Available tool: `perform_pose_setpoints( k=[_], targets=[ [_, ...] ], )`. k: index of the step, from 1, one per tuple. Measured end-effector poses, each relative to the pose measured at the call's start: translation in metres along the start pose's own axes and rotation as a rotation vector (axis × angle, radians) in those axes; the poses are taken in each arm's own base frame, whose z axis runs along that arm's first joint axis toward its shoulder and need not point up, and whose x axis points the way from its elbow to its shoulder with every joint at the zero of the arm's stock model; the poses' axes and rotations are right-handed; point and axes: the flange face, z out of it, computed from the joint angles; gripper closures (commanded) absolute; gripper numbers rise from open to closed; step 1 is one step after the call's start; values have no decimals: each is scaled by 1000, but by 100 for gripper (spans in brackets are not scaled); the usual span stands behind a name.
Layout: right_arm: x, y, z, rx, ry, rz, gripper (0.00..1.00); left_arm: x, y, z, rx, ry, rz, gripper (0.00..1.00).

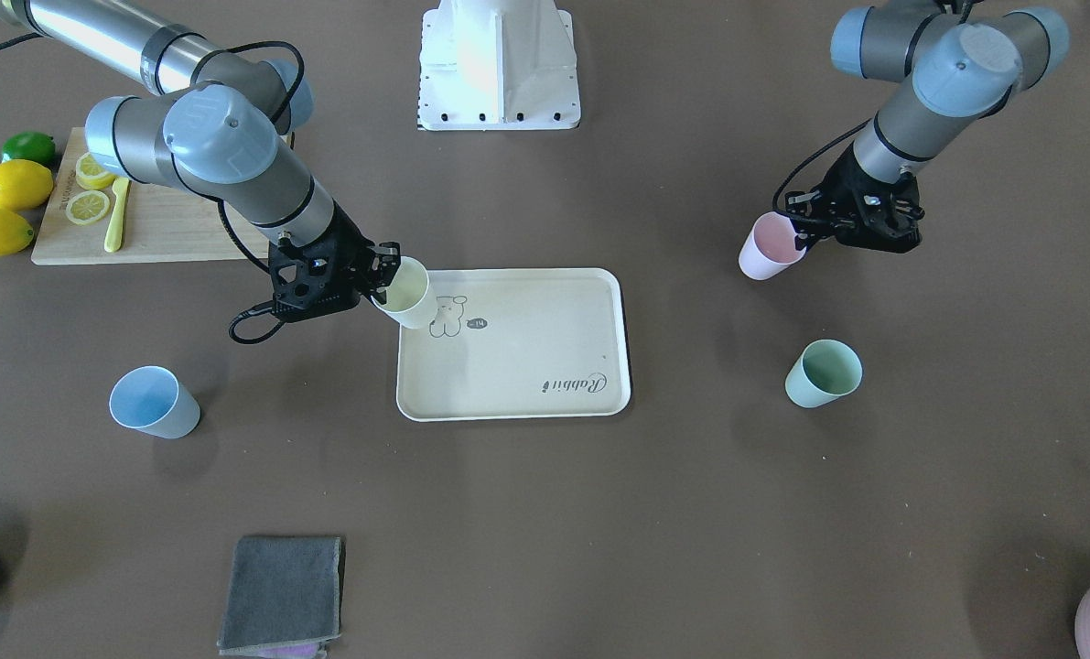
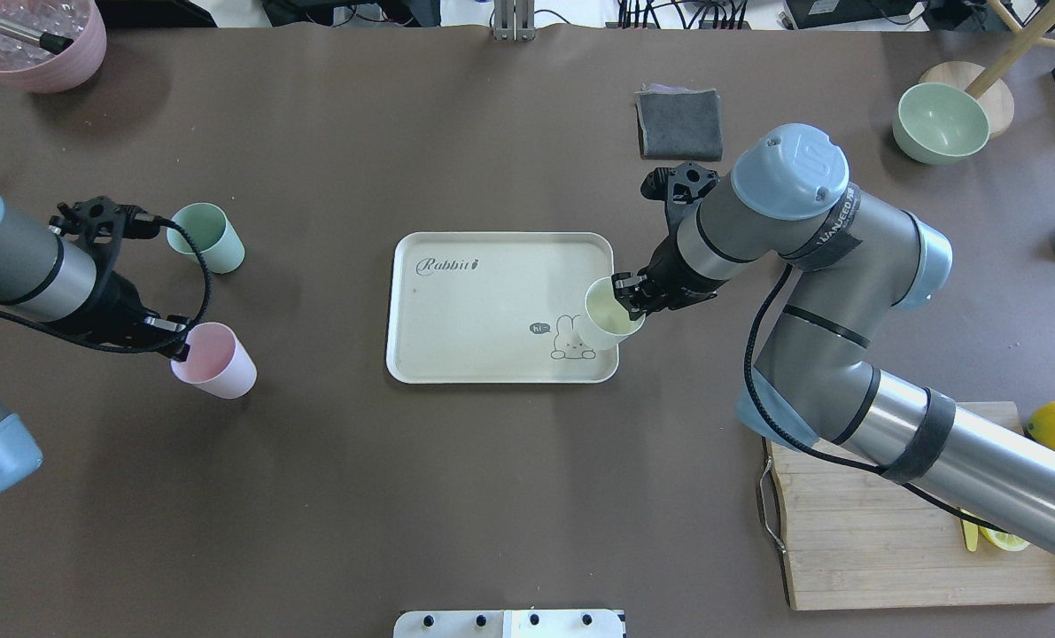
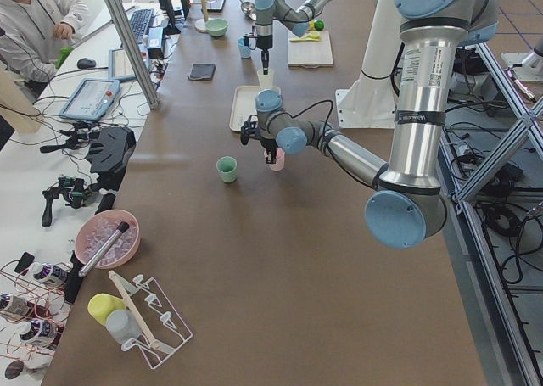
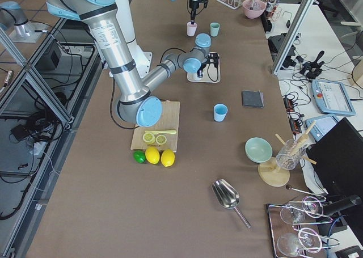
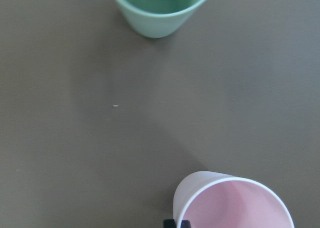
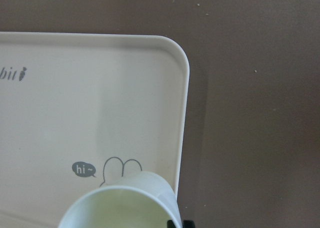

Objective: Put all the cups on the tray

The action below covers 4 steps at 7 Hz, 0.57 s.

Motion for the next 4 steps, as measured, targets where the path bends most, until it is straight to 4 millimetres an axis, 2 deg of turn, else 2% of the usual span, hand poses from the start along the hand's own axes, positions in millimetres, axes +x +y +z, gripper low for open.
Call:
perform_pose_setpoints(
  k=[2, 3, 4],
  targets=[
    [-9, 5, 5, 1, 0, -6, 47, 77, -47, -5, 3, 41, -58, 100],
    [-13, 6, 6, 0, -2, 2, 0, 115, -64, 1, 6, 53, -87, 100],
    [-16, 8, 6, -1, -8, 10, 0, 147, -74, 8, 16, 53, -105, 100]
  ],
)
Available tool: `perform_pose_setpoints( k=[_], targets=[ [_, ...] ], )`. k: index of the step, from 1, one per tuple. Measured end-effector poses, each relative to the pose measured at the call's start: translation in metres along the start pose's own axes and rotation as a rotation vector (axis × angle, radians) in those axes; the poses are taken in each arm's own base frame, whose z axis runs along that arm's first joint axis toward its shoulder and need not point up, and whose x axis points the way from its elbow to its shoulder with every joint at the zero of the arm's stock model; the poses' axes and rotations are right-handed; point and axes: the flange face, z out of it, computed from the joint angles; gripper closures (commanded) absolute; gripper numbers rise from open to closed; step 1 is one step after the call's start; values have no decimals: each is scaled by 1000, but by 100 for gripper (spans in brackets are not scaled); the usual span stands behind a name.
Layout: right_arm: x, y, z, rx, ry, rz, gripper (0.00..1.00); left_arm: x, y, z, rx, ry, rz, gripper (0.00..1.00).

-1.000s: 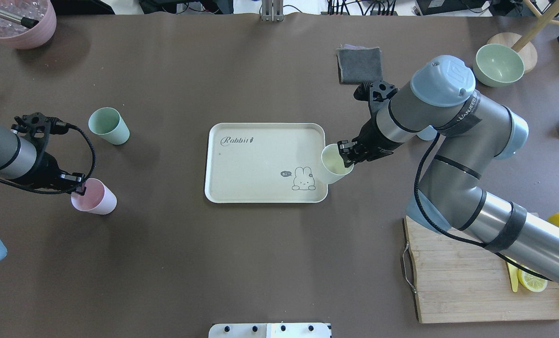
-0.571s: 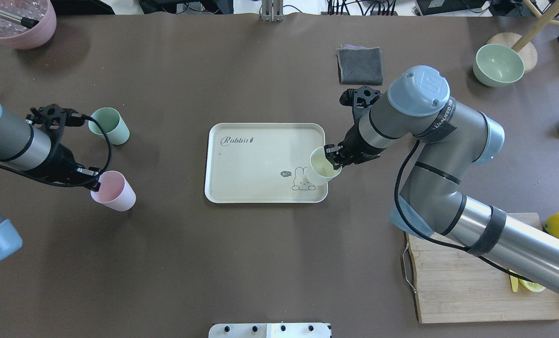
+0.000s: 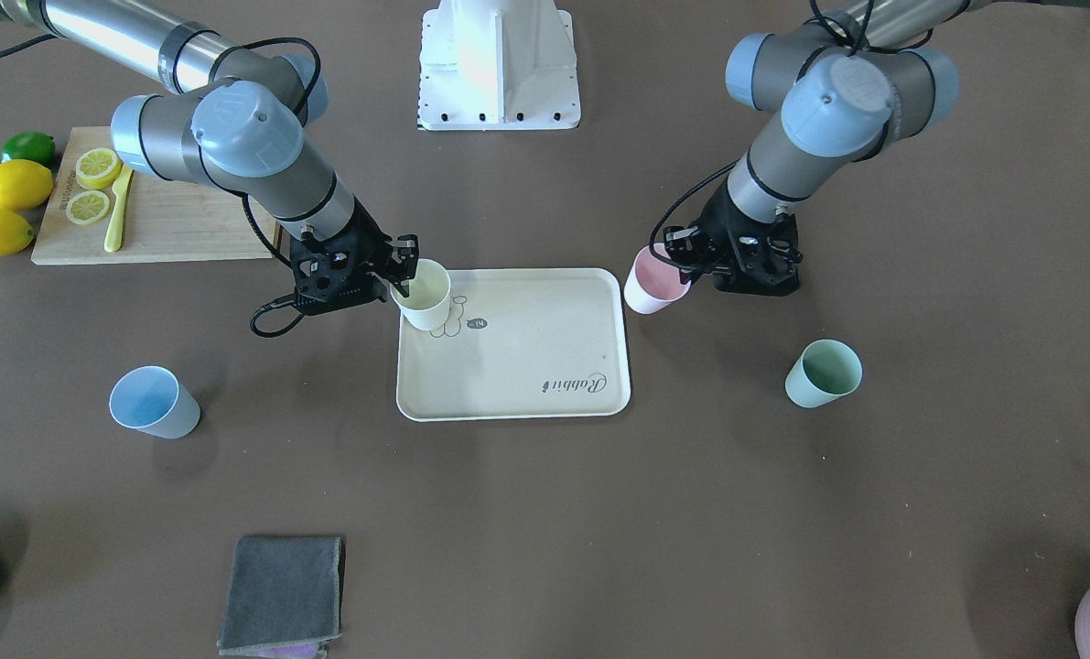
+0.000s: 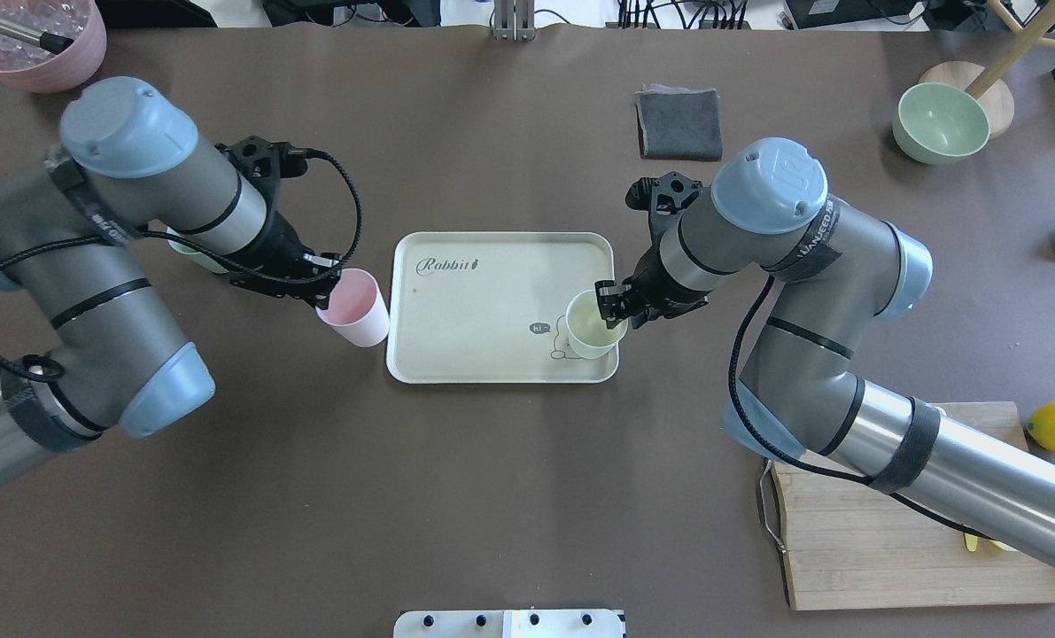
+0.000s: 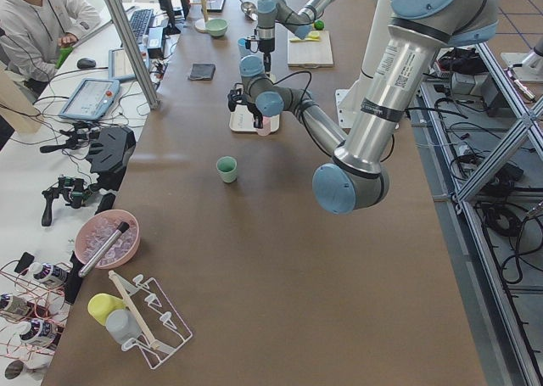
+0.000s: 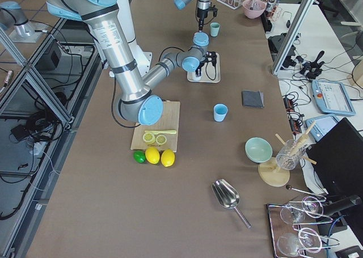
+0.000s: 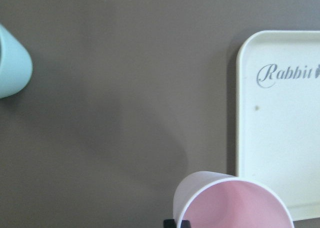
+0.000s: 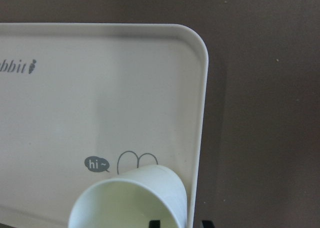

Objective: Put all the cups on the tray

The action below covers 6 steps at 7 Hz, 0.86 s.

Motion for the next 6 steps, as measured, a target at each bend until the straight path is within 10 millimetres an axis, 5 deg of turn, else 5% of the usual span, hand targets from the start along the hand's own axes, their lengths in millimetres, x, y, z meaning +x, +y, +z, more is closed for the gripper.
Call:
perform_pose_setpoints(
  k=[2, 3, 5, 6],
  targets=[
    [10, -12, -18, 10, -13, 13, 0, 48, -7, 13, 13, 3, -31, 100],
    [37, -30, -40, 14, -18, 34, 1, 61, -6, 21, 21, -4, -36, 100],
    [124, -66, -76, 26, 19, 26, 4, 70, 2, 33, 29, -18, -30, 21],
    [169, -83, -88, 27, 62, 4, 8, 72, 5, 35, 29, -20, -28, 2]
  ],
)
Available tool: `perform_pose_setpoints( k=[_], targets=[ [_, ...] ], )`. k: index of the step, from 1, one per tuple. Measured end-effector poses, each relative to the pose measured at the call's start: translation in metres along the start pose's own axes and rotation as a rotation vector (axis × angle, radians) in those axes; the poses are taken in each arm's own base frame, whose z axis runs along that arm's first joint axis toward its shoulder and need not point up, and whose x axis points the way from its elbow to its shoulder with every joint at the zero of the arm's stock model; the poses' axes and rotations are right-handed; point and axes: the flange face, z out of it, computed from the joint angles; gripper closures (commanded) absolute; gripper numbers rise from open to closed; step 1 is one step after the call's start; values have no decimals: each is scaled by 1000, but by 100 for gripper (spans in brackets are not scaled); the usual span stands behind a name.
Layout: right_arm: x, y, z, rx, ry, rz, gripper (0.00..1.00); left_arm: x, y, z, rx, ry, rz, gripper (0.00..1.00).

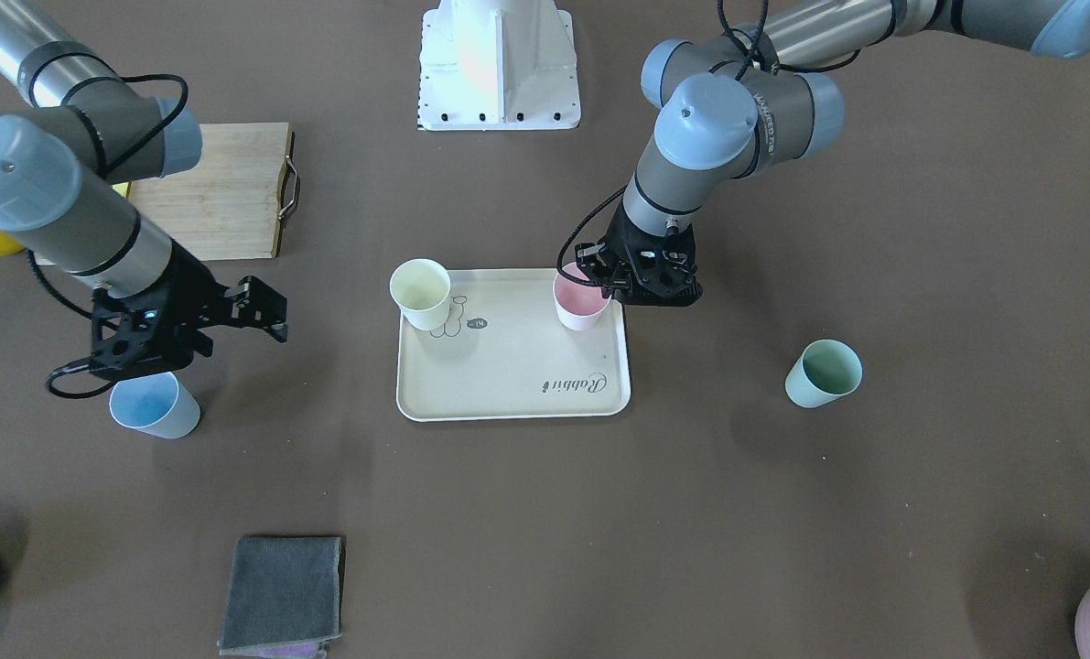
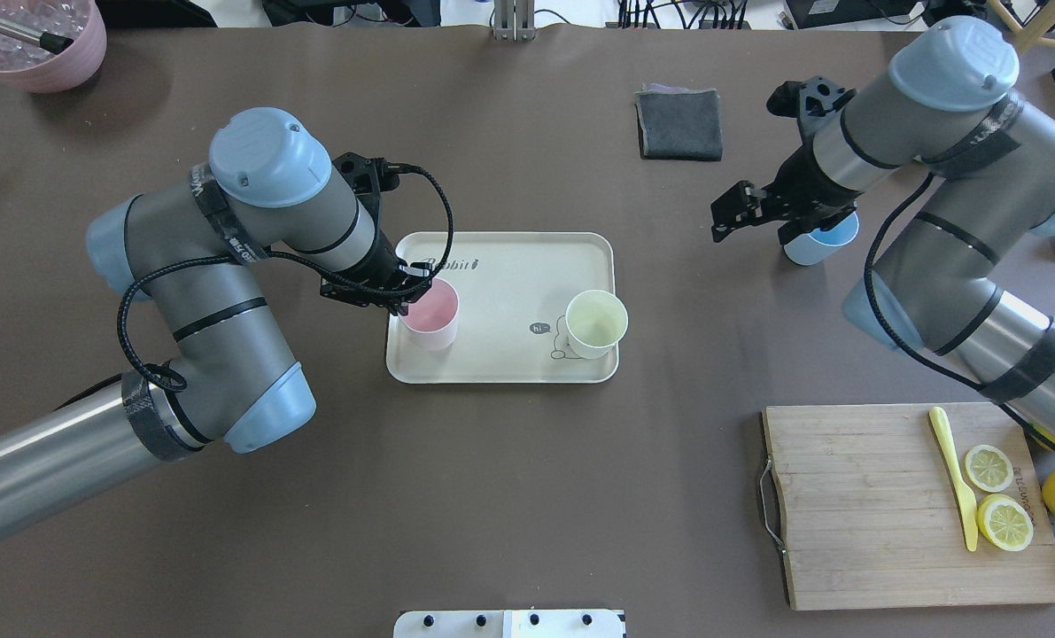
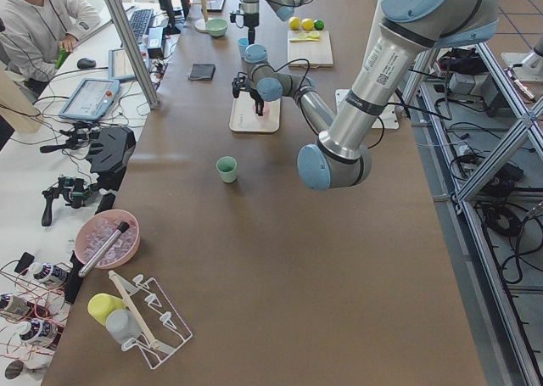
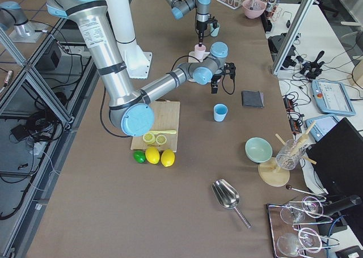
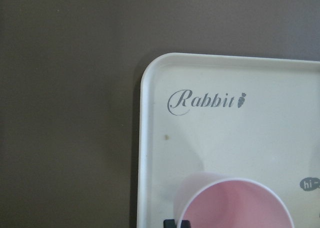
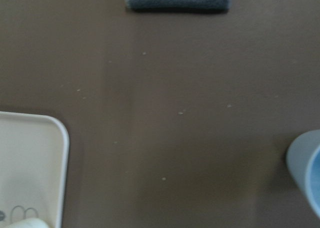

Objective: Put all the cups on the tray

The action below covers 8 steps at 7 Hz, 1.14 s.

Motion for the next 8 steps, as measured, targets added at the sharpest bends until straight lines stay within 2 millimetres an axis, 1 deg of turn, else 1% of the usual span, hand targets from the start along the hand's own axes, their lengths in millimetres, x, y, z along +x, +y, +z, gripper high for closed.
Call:
perform_pose_setpoints(
  k=[1, 2, 3, 4, 5, 6, 7, 8],
  targets=[
    [34, -14, -5, -9, 39, -12, 10, 1, 1, -1, 0, 2, 2, 2],
    [61, -25, -3, -21, 72, -8, 14, 1, 1, -2, 1, 3, 2, 2],
    [80, -31, 4, -35, 95, -7, 22, -1, 0, -3, 4, 2, 0, 2],
    [94, -34, 13, -50, 111, -10, 63, -3, -3, -6, 8, 0, -5, 2],
    [104, -34, 20, -62, 122, -10, 100, -5, -6, -8, 11, -5, -11, 2],
    [111, -33, 26, -71, 131, -9, 100, -6, -7, -12, 11, -12, -19, 2],
    [115, -33, 30, -79, 136, -12, 100, -11, -12, -21, 17, -23, -30, 2],
    [116, -33, 31, -83, 136, -18, 100, -21, -20, -40, 27, -42, -25, 2]
  ],
)
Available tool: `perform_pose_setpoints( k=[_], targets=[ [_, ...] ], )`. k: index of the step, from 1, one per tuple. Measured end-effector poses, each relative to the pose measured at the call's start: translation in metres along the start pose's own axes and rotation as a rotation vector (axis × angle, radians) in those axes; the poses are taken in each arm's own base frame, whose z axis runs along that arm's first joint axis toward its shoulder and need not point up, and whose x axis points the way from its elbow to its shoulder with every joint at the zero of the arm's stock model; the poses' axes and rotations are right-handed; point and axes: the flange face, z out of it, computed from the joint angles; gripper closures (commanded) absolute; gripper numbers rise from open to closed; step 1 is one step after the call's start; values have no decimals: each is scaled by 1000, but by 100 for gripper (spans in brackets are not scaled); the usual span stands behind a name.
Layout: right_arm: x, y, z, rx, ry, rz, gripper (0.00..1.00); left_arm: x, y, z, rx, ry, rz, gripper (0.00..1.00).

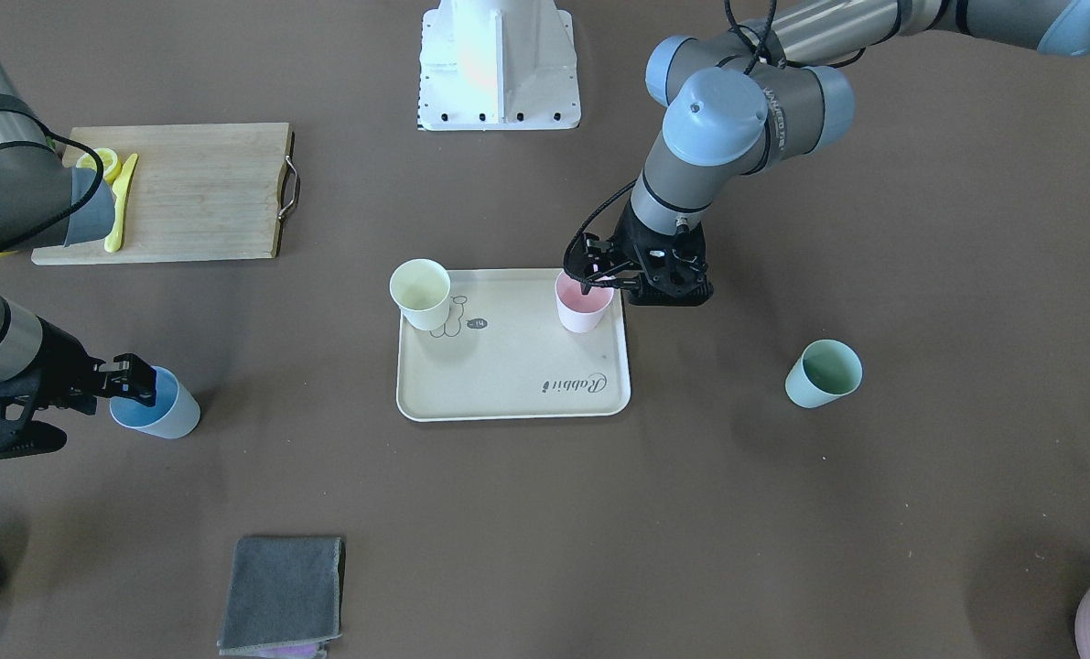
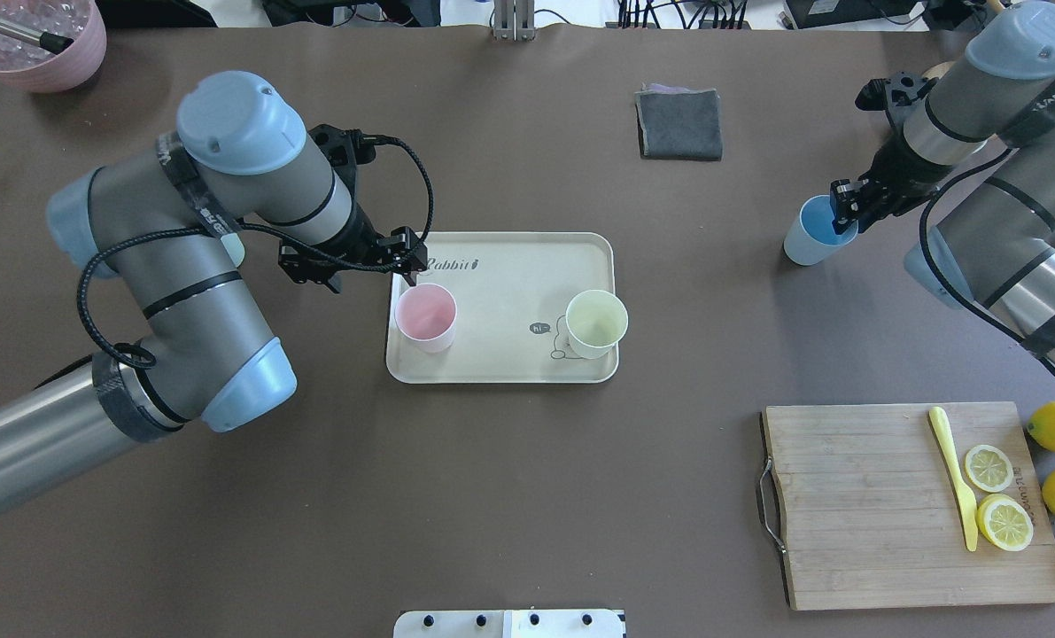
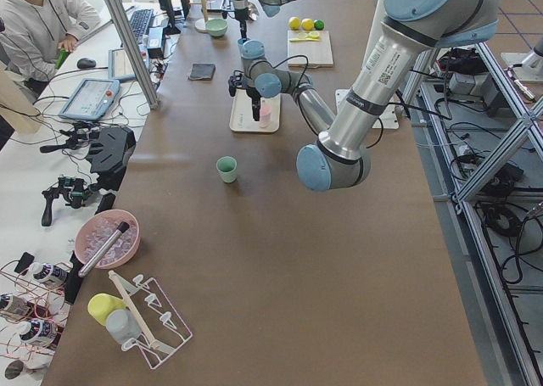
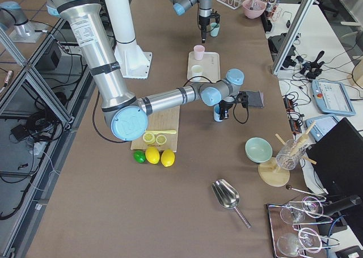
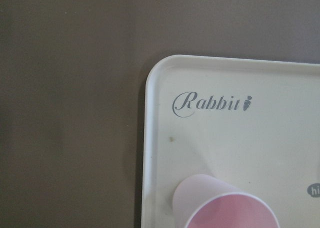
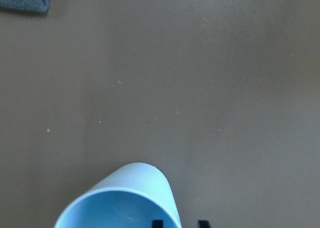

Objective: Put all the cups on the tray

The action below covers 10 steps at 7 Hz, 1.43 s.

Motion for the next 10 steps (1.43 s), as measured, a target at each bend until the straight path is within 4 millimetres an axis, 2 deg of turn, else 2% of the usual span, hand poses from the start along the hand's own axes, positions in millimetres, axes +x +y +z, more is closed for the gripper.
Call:
perform_pose_setpoints(
  k=[1, 2, 3, 4, 5, 7, 8, 9, 10],
  targets=[
    [-6, -3, -3, 0, -7, -3, 100, -26, -14, -24, 15, -38, 39, 2],
    [-21, -9, -11, 3, -27, 3, 100, -66, -33, -44, 29, -85, 102, 2],
    [-47, -16, -23, 7, -61, 22, 100, -113, -50, -54, 34, -132, 171, 2],
    [-86, -22, -32, 9, -96, 52, 100, -159, -66, -59, 32, -174, 225, 2],
    [-136, -22, -35, 3, -127, 83, 100, -192, -78, -58, 23, -204, 250, 3],
    [-240, -5, -27, -4, -159, 120, 100, -236, -94, -32, 21, -220, 252, 11],
    [-278, 8, -16, -3, -157, 123, 100, -250, -99, -16, 26, -216, 243, 13],
    [-305, 22, -4, 2, -148, 124, 100, -258, -101, -3, 24, -213, 235, 16],
    [-321, 31, 7, 11, -134, 120, 1, -261, -102, 5, 17, -203, 223, 23]
  ],
)
